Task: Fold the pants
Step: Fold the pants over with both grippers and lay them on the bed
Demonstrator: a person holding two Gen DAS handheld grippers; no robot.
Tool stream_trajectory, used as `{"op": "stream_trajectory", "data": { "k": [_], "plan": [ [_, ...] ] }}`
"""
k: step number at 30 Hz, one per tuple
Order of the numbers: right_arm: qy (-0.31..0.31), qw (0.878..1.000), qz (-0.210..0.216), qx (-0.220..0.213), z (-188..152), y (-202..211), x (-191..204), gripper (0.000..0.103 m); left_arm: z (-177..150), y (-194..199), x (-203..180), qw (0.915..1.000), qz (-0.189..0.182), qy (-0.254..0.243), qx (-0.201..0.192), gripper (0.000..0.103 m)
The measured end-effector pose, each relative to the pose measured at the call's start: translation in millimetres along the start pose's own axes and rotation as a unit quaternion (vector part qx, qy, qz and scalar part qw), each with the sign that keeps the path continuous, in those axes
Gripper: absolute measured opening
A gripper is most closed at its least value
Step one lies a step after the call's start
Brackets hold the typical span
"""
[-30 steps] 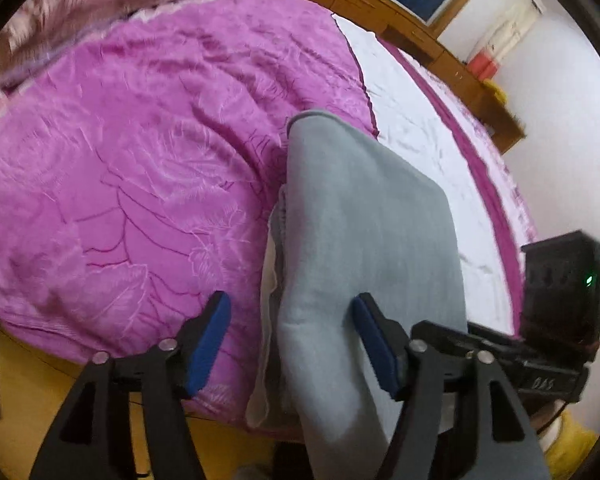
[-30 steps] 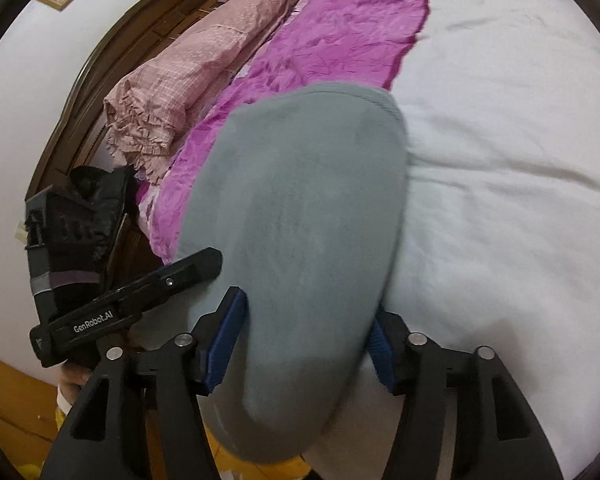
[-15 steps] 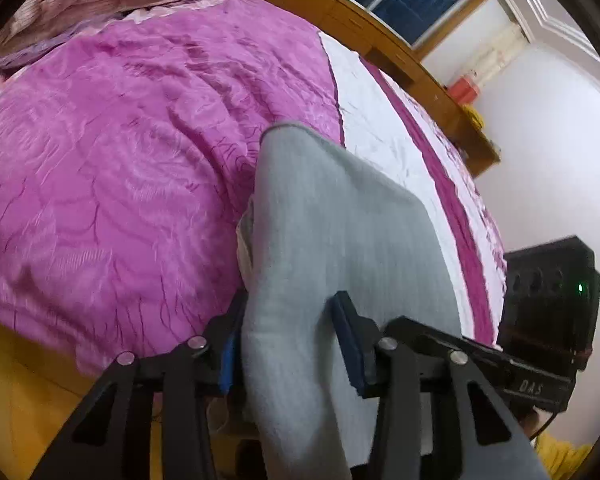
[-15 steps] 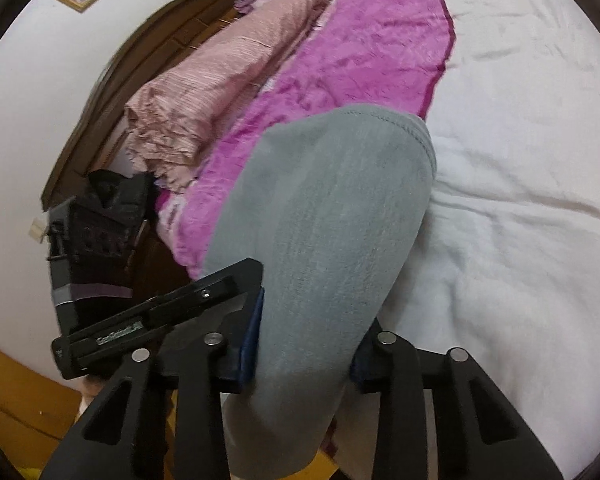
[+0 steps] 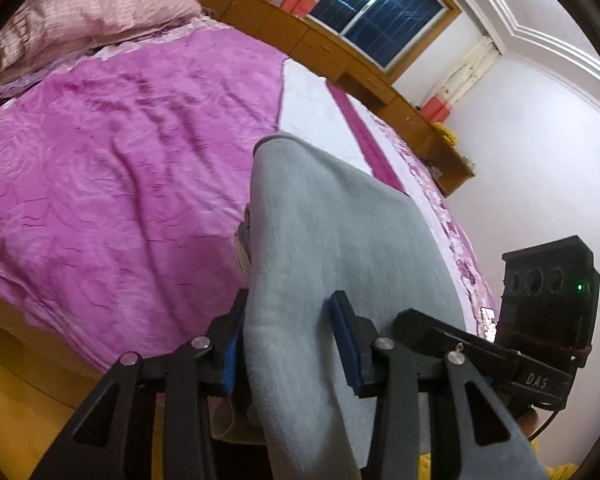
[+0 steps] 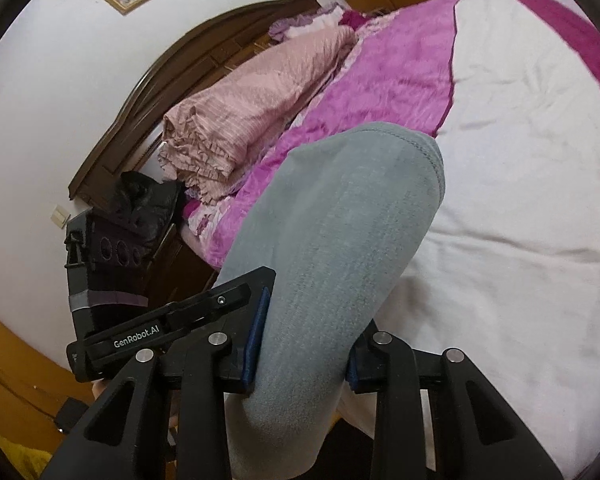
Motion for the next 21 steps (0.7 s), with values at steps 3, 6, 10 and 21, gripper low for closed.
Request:
{"op": "stream_trajectory", "data": {
  "k": [3, 6, 10, 21],
  "plan": [
    [-0.001, 1.0, 0.003, -0.009, 1.0, 23.5, -5.6, 0.025, 0.5, -3.8, -22.0, 0.9999, -0.013, -0.003, -0.001, 0.041],
    [-0.012, 1.0, 0.007, -0.021, 3.3, 44.5, -13.9, 0.025, 2.7, -10.0, -44.8, 0.9996, -0.024, -0.015, 0.003, 0.041],
    [-0.009, 0.999, 0.001, -0.042, 11.8, 72.7, -25.5, 0.025, 12.5, -24.3, -74.5, 0.9989, -0.031, -0.035, 0.009, 0.041],
    [-0.032, 0.997, -0.017, -0.07, 49.1, 125.2, -85.4, 0.025, 32.6, -93.8, -136.6, 0.9928, -0.074, -0.087, 0.036, 0.041]
  ]
}}
Point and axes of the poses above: each gripper's, at about its wrist camera, not at the fingertips, and y roughly against the way its jaws point, x to its left, z to its top, the point moved 6 cm from there along -y, roughly the way its jaws point, and after that the axes turned 14 degrees about -y, right-handed, at the moved point
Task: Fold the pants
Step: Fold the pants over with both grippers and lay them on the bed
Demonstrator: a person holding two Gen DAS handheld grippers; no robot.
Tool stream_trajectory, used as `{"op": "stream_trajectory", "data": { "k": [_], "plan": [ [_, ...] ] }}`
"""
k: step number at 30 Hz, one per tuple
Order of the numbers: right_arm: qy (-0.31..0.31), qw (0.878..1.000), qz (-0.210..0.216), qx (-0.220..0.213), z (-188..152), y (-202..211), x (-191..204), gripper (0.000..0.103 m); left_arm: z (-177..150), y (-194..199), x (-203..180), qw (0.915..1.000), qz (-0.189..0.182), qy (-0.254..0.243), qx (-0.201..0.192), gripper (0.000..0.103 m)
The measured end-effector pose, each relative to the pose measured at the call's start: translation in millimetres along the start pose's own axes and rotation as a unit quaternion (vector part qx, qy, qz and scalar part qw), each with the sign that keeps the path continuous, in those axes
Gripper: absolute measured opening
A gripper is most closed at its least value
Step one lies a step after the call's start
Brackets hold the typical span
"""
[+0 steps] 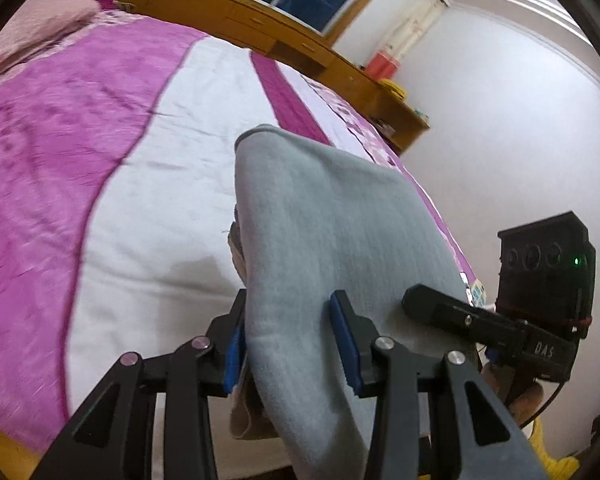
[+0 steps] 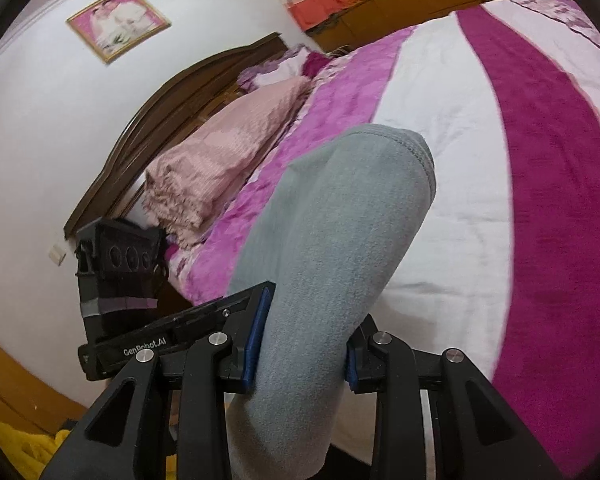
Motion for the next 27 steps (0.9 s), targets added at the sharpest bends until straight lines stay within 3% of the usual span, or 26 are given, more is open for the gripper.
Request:
{"op": "stream_trajectory", "data": {
  "k": [7, 12, 17, 21, 27],
  "plan": [
    [0.011, 0.999, -0.032, 0.0, 32.2, -3.0, -40.2, 0.024, 13.2, -57.3, -2.3, 0.9996, -0.004, -0.023, 0.017, 0.041],
    [0.011, 0.998, -0.063, -0.002, 52.7, -16.2, -68.2, 0.024, 21.6, -95.8, 5.4, 0.9977, 0.02, -0.058, 0.029, 0.039],
    [0.014, 0.992, -0.124, 0.004, 61.7, -38.8, -102.7, 0.024, 11.9, -135.7, 17.7, 0.9929, 0.052, -0.081, 0.07, 0.038],
    [0.0, 0.984, -0.176, 0.017, 58.5, -53.2, -137.9, 0.026, 7.9, -147.7, 23.2, 0.9921, 0.055, -0.086, 0.072, 0.047],
    [-0.027, 0.985, -0.169, 0.005, 57.2, -50.3, -150.0, 0.033, 9.2, -141.9, 20.7, 0.9914, 0.057, -0.081, 0.085, 0.05]
  ]
}}
Point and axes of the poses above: each gripper's, at about its wrist camera, not at the fingertips, and y roughly against the way its jaws point, x to its left, z to its top, the point moved 6 cm from there along -y, roughly the way its jaws point, and after that the axes turned 14 degrees about -y, right-handed, at the moved point
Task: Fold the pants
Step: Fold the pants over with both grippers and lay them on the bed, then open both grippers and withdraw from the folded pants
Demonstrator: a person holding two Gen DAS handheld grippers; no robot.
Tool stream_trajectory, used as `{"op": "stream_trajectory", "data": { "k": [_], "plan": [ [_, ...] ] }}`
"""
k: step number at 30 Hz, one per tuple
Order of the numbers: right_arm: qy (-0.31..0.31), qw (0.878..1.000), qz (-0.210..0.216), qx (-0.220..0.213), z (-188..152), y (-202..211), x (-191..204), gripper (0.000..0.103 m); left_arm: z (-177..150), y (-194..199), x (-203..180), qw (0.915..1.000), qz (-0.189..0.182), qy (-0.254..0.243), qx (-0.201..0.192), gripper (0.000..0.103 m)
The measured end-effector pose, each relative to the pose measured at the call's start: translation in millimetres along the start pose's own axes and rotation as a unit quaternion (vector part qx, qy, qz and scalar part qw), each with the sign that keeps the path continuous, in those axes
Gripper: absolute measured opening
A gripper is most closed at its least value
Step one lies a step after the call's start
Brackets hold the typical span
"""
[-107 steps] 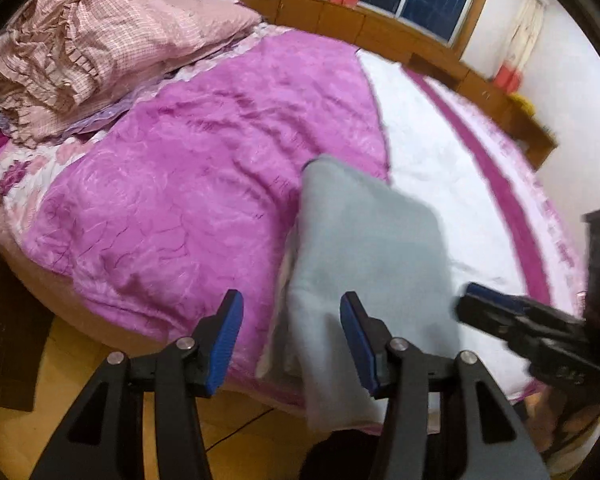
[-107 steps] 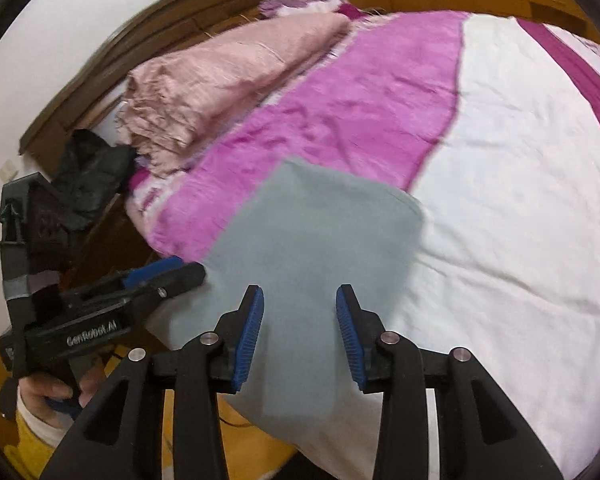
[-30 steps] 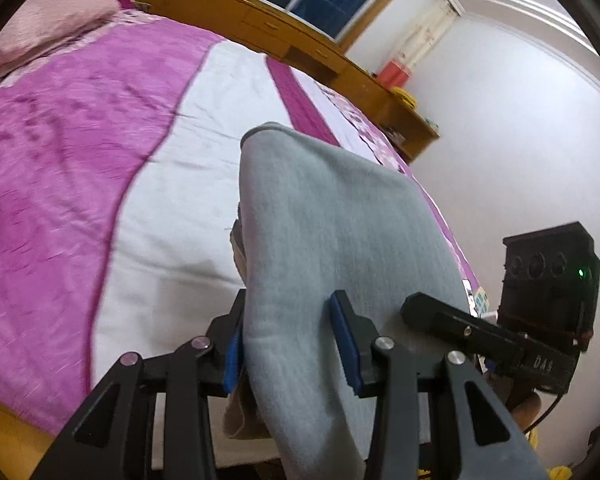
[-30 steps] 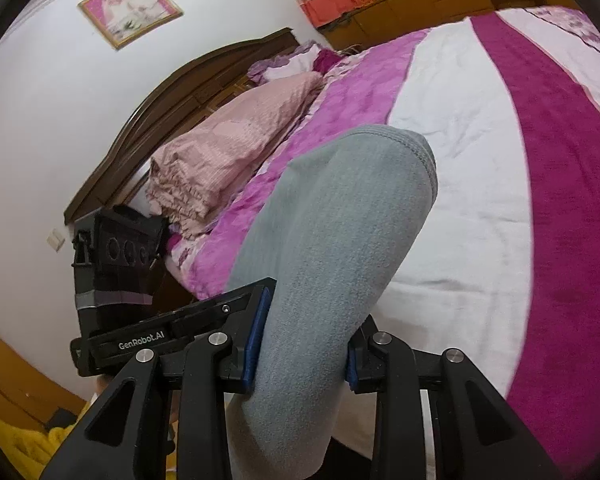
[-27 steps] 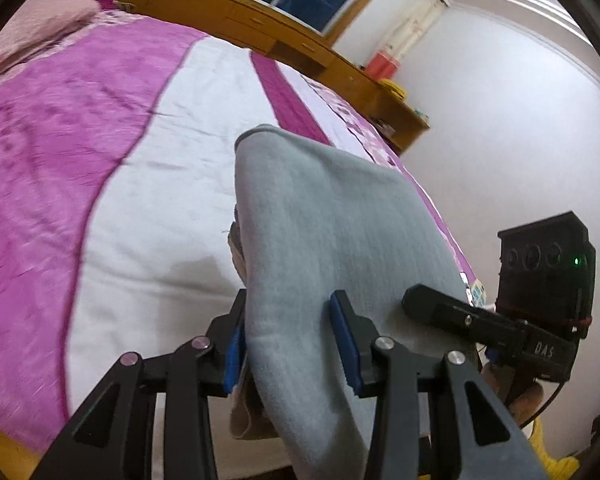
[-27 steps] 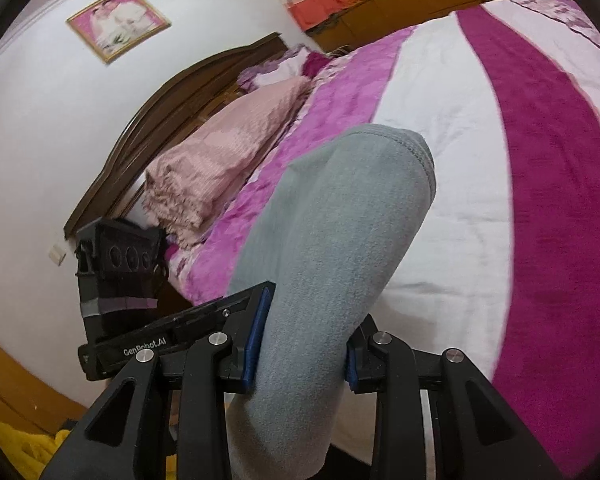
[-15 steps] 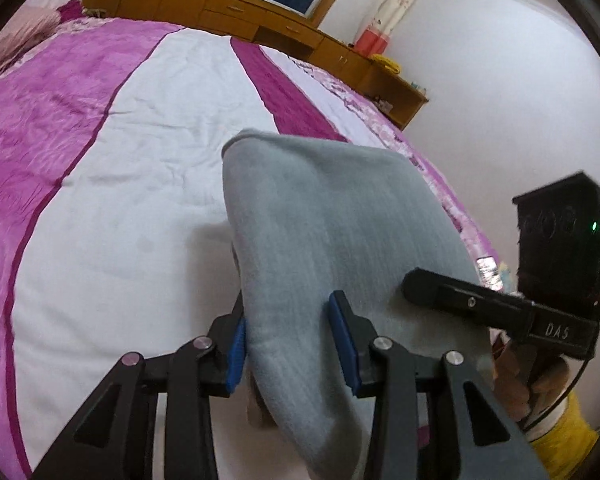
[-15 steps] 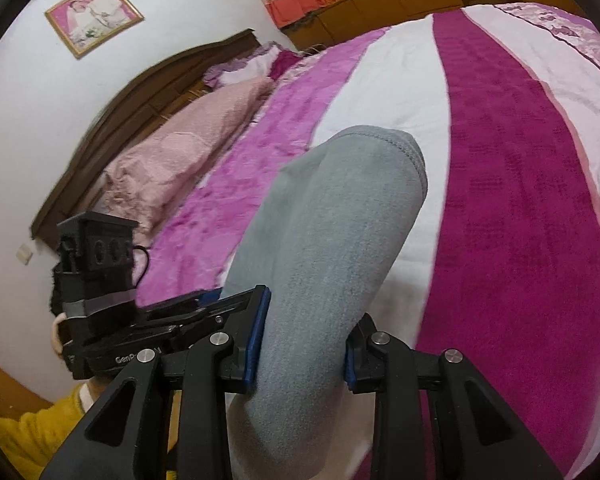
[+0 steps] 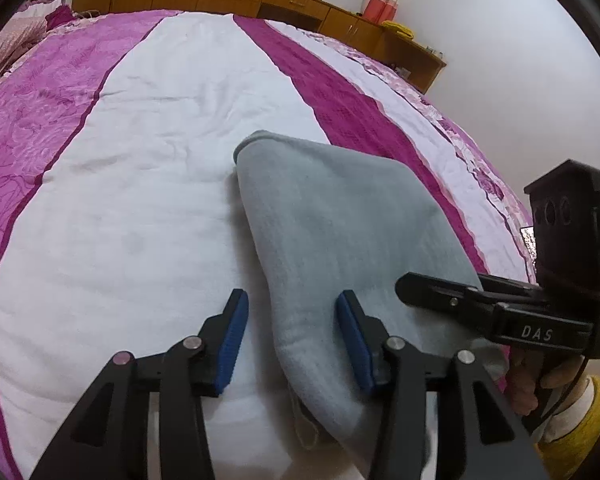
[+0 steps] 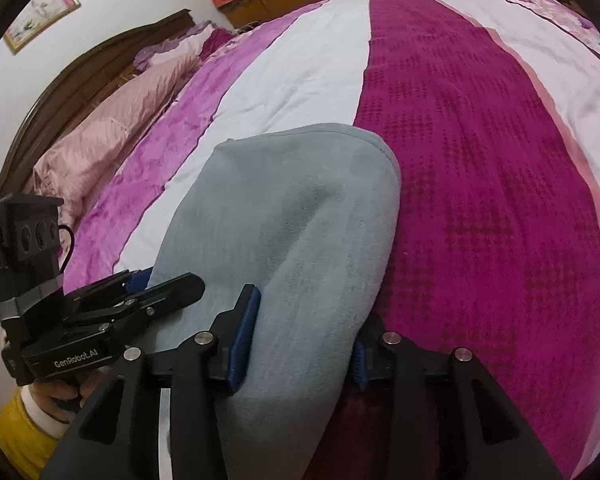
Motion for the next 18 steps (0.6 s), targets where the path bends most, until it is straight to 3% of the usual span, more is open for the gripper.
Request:
{"op": "stream_trajectory", "data": {
  "k": [9, 14, 18],
  "plan": [
    [0.002, 0.999, -0.031, -0.03, -12.3, 44.7, 4.6, 0.033, -10.0, 48.6, -26.2, 0.9998, -0.004, -0.018, -0.005, 0.047],
    [0.014, 0.997, -0.044, -0.058, -29.5, 73.3, 7.5, 0.033, -33.1, 50.7, -27.0, 0.9974, 0.056, -0.042, 0.019, 0.047],
    [0.036, 0.994, -0.079, -0.061, -47.6, 72.7, 2.4, 0.033, -46.2, 38.3, -18.7, 0.9975, 0.058, -0.02, 0.034, 0.049]
  ]
}}
Point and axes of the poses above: each gripper's, at about its wrist camera, not at the fingertips, and y roughly against the way its jaws point, x to its left, z to its top, the point moved 6 cm from there along -y, roughly the way its jaws point, and after that the axes turned 14 degrees about -y, right-handed, at the moved point
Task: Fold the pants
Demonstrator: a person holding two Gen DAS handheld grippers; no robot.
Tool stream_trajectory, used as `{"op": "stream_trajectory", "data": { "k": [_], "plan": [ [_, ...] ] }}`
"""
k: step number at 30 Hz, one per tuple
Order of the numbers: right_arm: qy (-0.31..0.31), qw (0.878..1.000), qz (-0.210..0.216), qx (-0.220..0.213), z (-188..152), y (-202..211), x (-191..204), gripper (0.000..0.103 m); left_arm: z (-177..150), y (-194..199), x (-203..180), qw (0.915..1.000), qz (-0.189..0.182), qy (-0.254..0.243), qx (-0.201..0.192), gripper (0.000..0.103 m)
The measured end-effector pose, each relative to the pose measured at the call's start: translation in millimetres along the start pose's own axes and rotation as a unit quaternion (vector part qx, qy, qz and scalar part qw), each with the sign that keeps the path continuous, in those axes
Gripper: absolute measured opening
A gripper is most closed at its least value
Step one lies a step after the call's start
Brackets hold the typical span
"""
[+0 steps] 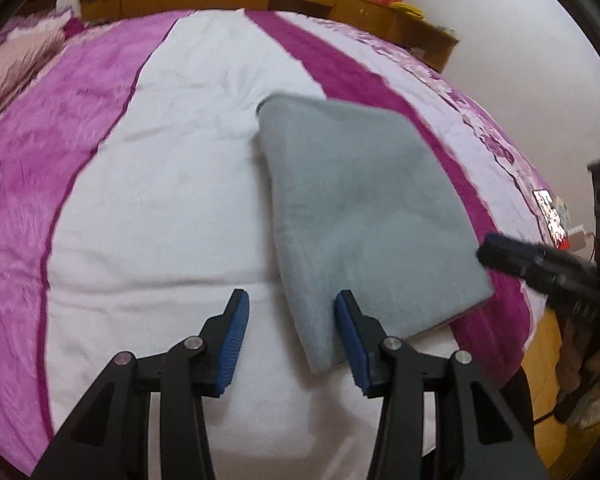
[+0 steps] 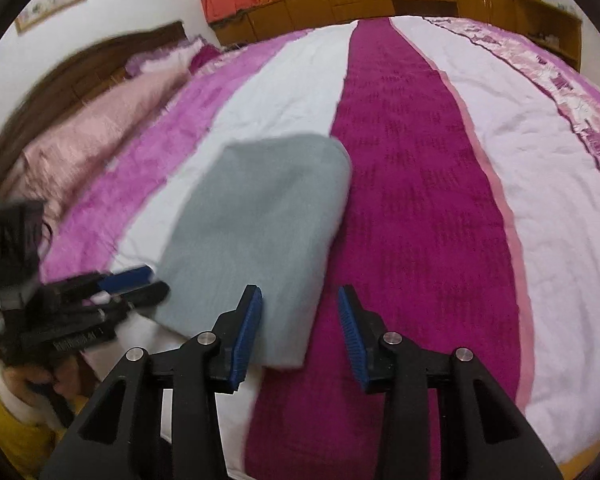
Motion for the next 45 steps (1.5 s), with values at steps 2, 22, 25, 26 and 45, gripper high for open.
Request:
{"op": "stream_trajectory", "data": {
  "k": [2, 22, 25, 26, 45],
  "plan": [
    [0.009, 1.0, -0.024, 0.009, -7.8, -10.0, -4.1, 0.033, -3.0, -4.7, 2.3, 1.0, 0.001, 0.001, -0.002, 0.05],
    [-0.015, 1.0, -0.012, -0.023, -29.4, 20.8, -8.0, 0.035, -18.2, 26.9, -13.7, 0.9997, 0.022, -0.007, -0.005, 0.058],
    [-0.018, 0.999, -0.015, -0.031, -38.1, 29.2, -9.9, 0.042, -30.5, 29.3, -23.0, 0.9997, 0.022, -0.009, 0.003, 0.069],
    [-0.018, 0.999, -0.017, -0.035, -42.9, 31.5, -10.9, 0.049, -34.5, 28.8, -25.2, 0.9997, 0.022, -0.008, 0.004, 0.07],
    [0.003, 0.993, -0.106, -0.048, -86.1, -4.9, -29.1, 0.085, -68.8, 7.5, -22.9, 0.9927, 0.12, 0.003, 0.016, 0.09]
  ]
}}
Point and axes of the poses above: each gripper's, at about its wrist camera, not at the fingertips, and y roughly against the way its jaws point, x to its left, z to its top, the point moved 6 cm from there along -y, roughly the way its jaws point, and after that the axes turned 14 degrees about -y, right-handed, at the moved point
